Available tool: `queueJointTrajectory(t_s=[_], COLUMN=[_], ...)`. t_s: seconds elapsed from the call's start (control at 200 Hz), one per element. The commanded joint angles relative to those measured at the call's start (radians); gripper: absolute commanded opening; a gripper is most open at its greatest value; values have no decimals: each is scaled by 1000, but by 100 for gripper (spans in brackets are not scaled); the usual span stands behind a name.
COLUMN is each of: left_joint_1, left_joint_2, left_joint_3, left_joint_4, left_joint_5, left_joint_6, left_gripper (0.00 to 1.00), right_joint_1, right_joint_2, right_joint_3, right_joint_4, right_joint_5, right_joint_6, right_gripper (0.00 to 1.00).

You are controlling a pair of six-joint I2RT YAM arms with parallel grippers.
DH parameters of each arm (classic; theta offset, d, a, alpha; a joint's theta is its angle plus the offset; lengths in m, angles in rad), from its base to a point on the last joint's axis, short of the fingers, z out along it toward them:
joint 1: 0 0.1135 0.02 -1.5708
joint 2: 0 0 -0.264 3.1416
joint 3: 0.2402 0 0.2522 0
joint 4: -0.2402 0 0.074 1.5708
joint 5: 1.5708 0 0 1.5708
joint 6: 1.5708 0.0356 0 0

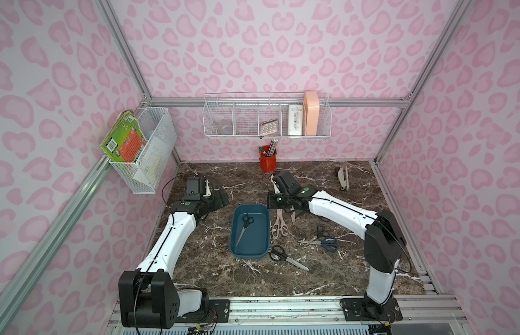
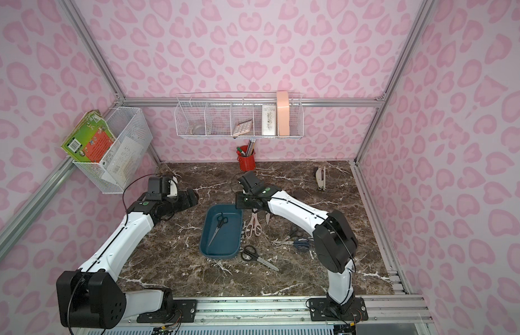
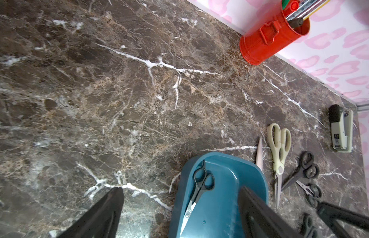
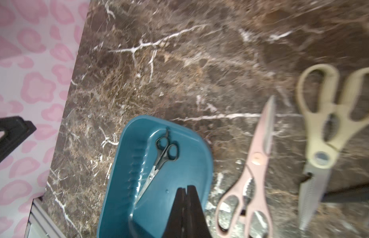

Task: Put the scissors into the storage box
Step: Place the scissors in the storage box, then pick up the scissors from the center of the board.

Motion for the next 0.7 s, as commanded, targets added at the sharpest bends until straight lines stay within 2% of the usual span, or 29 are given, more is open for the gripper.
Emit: queueJointTrajectory(t_s=[0.0, 0.125, 0.255, 0.445, 0.59, 0.695], left_joint_1=[-15, -75, -147, -184, -187, -187], left_joint_2=[14, 38, 79, 144, 159, 142], left_joint_3=[2, 16, 72, 142, 95, 92], left_joint_4=[30, 16, -34, -59, -9, 19], left_joint_5=[79, 86, 108, 216, 237, 292], left_joint_6=[9, 26, 38, 58, 35, 28], left_gripper=[91, 91, 91, 91, 90, 90], right_joint_1=[-68, -162, -273, -384, -443, -472], right_joint_2=[-78, -172, -216, -161, -83, -58], right_joint_3=[-81, -225, -319, -312, -287, -298], right_joint_4=[-36, -50, -45, -90, -129, -113], right_joint_5=[14, 46, 35, 72, 104, 89], right_joint_6=[-64, -85, -101, -111, -131, -259], right_gripper=[0, 1, 7, 14, 16, 16])
